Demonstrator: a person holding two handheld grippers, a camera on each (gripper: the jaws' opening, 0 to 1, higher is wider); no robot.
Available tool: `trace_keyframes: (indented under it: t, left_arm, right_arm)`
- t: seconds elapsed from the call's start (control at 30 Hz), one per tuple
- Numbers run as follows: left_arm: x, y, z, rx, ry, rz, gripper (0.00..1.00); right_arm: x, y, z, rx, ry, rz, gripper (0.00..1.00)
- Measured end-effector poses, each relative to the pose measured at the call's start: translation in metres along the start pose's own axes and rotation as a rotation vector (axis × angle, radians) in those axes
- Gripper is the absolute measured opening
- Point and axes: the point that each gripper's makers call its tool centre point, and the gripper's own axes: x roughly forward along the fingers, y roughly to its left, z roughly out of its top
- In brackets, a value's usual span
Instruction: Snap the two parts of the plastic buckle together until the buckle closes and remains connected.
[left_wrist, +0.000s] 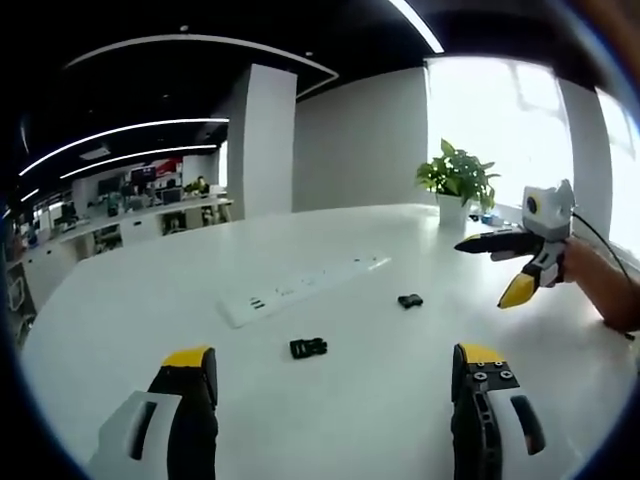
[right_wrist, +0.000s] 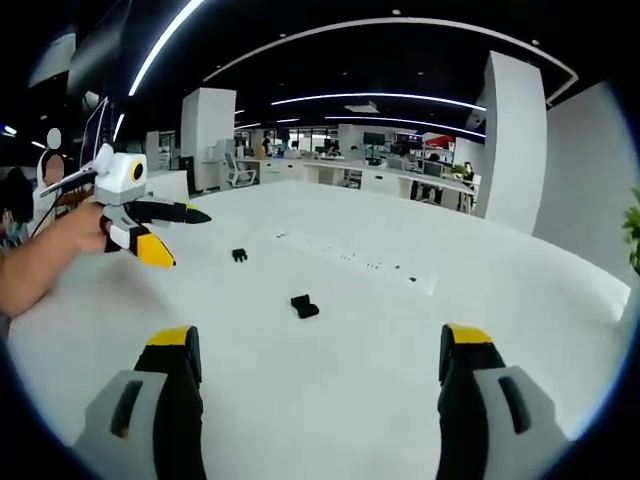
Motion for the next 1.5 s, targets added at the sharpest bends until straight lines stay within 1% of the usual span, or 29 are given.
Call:
trace_keyframes:
  t: [0.1, 0.33, 0.47, 0.57, 0.7, 0.9, 1.2, 1.37, 1.5]
  left_arm:
    - [0.003, 0.001, -0.003, 0.003, 0.011, -0.001, 0.99]
    - [0.004, 0.006, -0.008, 0.011, 0.03, 0.003, 0.99]
    - [0.005, 0.01, -0.003, 0.012, 0.026, 0.007, 0.99]
    - [0.005, 0.019, 0.001, 0.024, 0.02, 0.028, 0.99]
    - [0.006, 0.029, 0.006, 0.019, 0.004, 0.053, 0.99]
    - [0.011, 0.03, 0.008, 0.024, 0.004, 0.045, 0.99]
    - [0.019, 0.03, 0.007, 0.036, 0.016, 0.025, 0.99]
    - [0.025, 0.031, 0.004, 0.044, 0.031, 0.012, 0.99]
    - [0.029, 0.032, 0.004, 0.044, 0.035, 0.005, 0.99]
  right_arm:
    - [0.001, -0.002, 0.002, 0.001, -0.003, 0.0, 0.99]
    - [0.01, -0.005, -0.001, 0.001, 0.014, 0.007, 0.99]
    - [0.015, -0.005, 0.002, 0.004, 0.013, 0.015, 0.99]
    - [0.018, -0.008, 0.002, -0.002, 0.021, 0.015, 0.98]
    - [0.021, -0.011, 0.003, -0.003, 0.024, 0.015, 0.98]
    - [0.022, -0.014, 0.003, -0.003, 0.026, 0.014, 0.98]
    - [0.034, -0.018, 0.004, -0.015, 0.034, 0.021, 0.98]
    - [0.039, -0.015, 0.006, -0.028, 0.035, 0.029, 0.96]
    - [0.048, -0.012, 0.01, -0.037, 0.034, 0.043, 0.96]
